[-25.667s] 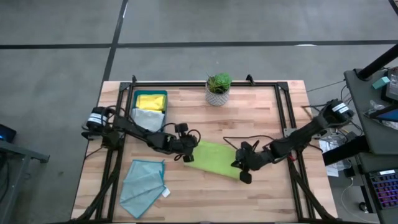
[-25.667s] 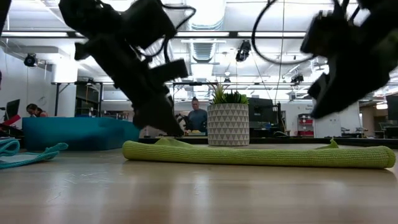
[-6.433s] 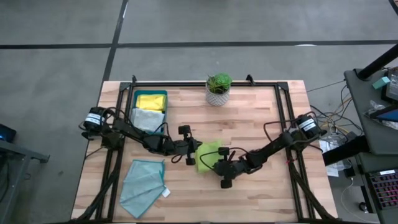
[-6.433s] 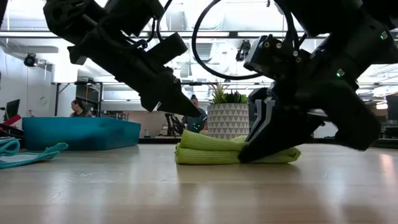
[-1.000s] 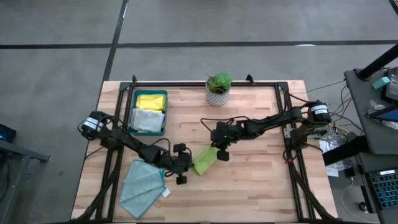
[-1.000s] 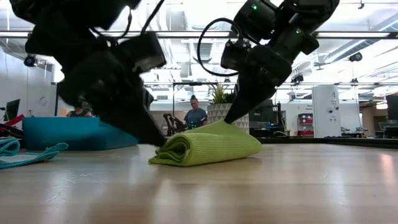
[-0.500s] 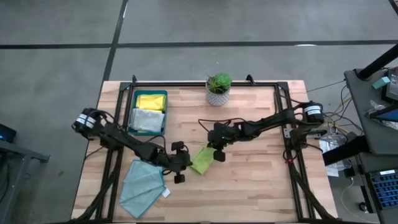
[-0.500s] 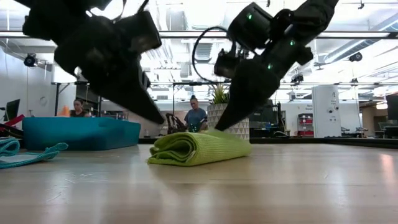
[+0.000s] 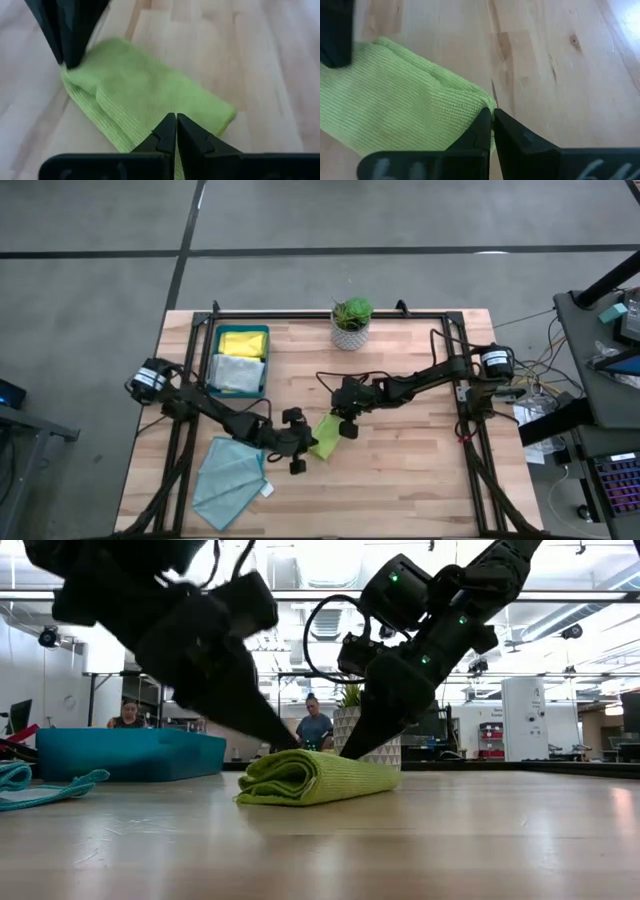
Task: Fold microfiber towels
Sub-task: Fold the green towel
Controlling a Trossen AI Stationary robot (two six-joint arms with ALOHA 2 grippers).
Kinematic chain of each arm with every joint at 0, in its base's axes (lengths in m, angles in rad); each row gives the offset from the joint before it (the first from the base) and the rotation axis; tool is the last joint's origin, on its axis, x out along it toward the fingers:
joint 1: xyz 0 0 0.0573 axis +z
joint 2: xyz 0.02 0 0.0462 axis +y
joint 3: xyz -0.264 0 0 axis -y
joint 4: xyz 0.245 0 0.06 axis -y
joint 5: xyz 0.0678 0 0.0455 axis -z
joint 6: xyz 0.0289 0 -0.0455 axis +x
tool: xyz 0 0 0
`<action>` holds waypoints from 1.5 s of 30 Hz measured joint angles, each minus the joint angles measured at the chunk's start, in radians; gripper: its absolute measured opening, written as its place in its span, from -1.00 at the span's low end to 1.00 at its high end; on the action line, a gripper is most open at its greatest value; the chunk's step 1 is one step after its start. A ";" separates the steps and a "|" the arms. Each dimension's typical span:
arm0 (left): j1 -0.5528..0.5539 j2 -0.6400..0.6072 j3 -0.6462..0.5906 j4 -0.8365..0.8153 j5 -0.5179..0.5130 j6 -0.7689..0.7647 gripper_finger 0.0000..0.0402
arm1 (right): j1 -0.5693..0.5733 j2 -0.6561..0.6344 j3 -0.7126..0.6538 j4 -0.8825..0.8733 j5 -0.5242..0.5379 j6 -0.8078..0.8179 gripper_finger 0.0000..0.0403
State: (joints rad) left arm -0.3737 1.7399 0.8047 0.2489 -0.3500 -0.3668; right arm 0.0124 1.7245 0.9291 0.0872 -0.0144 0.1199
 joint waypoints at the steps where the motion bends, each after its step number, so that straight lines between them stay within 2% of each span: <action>1: 0.001 0.011 -0.001 -0.004 0.000 -0.013 -1.00 | 0.000 0.000 0.000 0.000 0.001 0.000 -0.96; 8: 0.008 0.025 -0.007 -0.120 -0.003 -0.122 -1.00 | 0.002 0.000 0.000 -0.007 0.035 -0.007 -0.96; 18: 0.008 -0.011 -0.008 -0.138 0.001 -0.117 -1.00 | 0.002 0.000 -0.001 -0.012 0.040 -0.010 -0.94; 29: 0.019 -0.043 -0.004 -0.197 0.002 -0.120 -1.00 | 0.002 -0.012 0.003 -0.086 0.041 0.019 -0.55; 35: 0.021 -0.114 -0.003 -0.276 0.000 -0.068 -1.00 | 0.002 -0.051 0.026 -0.148 0.040 0.027 -0.43; 39: 0.021 -0.167 -0.010 -0.314 -0.004 -0.071 -1.00 | 0.002 -0.080 0.026 -0.169 0.041 0.029 -0.42; 45: 0.021 -0.170 -0.010 -0.309 -0.006 -0.090 -1.00 | 0.003 -0.106 0.026 -0.183 0.041 0.039 -0.48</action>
State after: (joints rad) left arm -0.3527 1.5704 0.7950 -0.0601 -0.3565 -0.4565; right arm 0.0151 1.6180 0.9550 -0.0959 0.0261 0.1589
